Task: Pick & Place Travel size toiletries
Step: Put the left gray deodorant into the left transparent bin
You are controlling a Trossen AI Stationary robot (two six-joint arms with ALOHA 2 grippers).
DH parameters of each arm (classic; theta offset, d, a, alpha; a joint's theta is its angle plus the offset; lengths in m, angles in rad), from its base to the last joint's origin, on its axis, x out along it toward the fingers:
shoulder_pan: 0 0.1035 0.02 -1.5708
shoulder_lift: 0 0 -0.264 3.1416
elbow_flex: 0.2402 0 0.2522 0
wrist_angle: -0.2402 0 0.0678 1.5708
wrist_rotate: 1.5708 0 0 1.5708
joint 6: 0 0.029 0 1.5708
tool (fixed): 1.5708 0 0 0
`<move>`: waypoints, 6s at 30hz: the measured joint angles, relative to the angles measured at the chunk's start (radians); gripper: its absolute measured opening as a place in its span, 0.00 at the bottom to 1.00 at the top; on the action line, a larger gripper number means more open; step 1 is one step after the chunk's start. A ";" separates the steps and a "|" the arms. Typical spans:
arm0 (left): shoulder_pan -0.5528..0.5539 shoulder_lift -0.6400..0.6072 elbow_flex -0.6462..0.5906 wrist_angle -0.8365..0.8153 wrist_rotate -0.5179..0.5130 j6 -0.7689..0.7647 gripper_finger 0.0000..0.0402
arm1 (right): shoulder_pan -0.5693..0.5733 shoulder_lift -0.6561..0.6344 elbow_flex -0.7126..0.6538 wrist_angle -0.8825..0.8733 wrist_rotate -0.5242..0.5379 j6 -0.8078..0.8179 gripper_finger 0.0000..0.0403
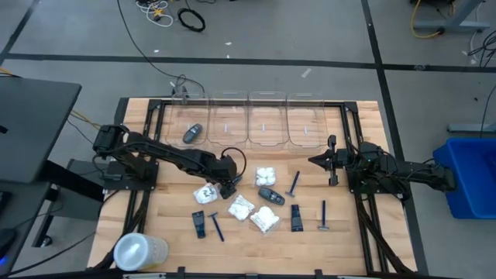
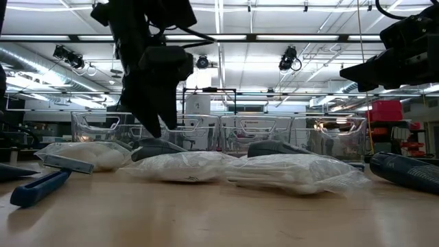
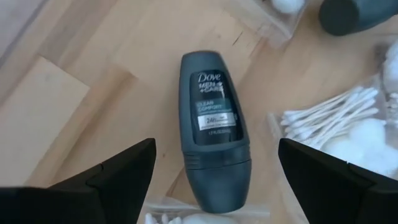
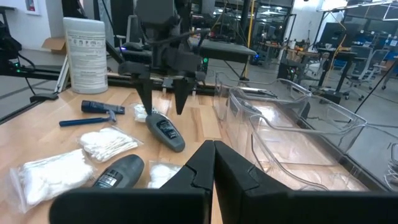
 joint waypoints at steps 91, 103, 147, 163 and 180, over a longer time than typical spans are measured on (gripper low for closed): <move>-0.077 0.000 -0.217 0.330 -0.131 -0.030 0.74 | 0.000 0.000 0.000 0.000 0.000 0.000 0.03; -0.077 0.000 -0.217 0.340 -0.119 -0.032 0.60 | 0.000 0.000 0.000 0.000 0.000 0.000 0.03; -0.077 -0.123 -0.187 0.294 -0.052 0.163 0.56 | 0.000 0.000 0.000 0.000 0.000 0.000 0.03; -0.074 -0.133 -0.187 0.295 -0.016 0.161 0.55 | 0.000 0.000 0.000 0.000 0.000 0.000 0.03; -0.013 -0.392 -0.187 0.143 -0.083 0.164 0.54 | 0.000 0.000 0.000 0.000 0.000 0.000 0.03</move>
